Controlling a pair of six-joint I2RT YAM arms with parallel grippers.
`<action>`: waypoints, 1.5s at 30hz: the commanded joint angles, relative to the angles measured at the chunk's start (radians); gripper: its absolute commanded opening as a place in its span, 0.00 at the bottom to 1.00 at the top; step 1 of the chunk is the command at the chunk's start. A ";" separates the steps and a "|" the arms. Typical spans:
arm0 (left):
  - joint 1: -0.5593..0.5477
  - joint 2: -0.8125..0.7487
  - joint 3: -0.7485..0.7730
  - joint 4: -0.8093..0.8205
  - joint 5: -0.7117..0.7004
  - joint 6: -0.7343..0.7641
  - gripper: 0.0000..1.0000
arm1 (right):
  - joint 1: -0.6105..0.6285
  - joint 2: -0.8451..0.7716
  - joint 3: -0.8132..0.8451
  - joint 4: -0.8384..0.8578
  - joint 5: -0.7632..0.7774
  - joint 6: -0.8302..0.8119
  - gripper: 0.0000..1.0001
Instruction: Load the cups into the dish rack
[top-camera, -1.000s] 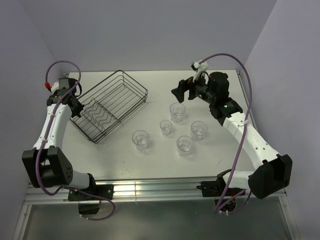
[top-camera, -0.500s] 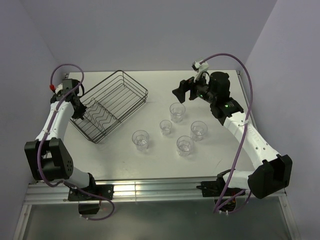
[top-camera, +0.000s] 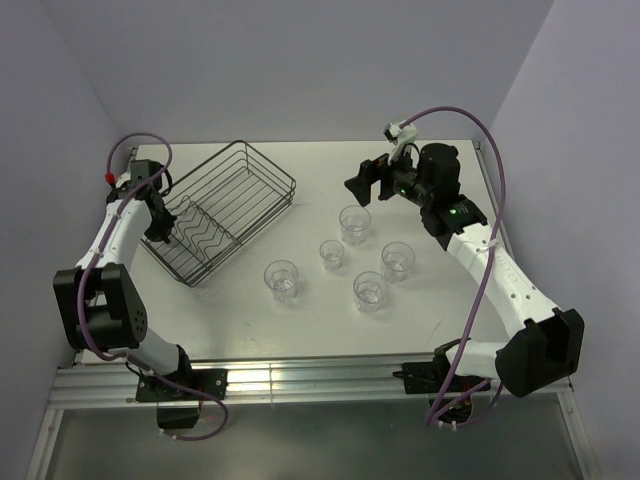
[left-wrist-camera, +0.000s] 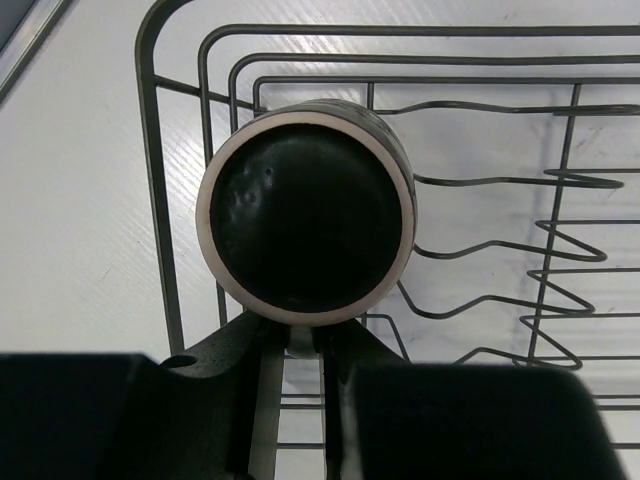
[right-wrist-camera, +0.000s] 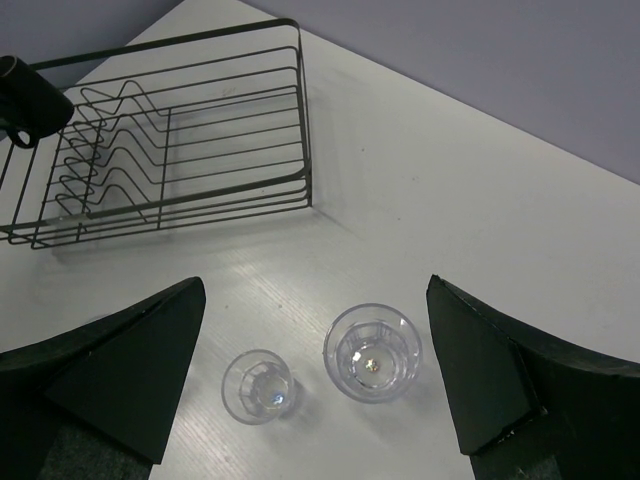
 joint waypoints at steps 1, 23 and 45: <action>0.001 0.004 0.019 0.045 -0.031 -0.002 0.00 | -0.010 0.009 0.024 0.011 -0.013 -0.003 0.99; 0.038 0.105 0.021 0.054 0.009 0.001 0.00 | -0.013 0.028 0.021 0.023 -0.024 -0.003 0.99; 0.039 0.139 0.013 0.068 0.036 0.002 0.29 | -0.013 0.031 0.017 0.023 -0.032 -0.006 0.99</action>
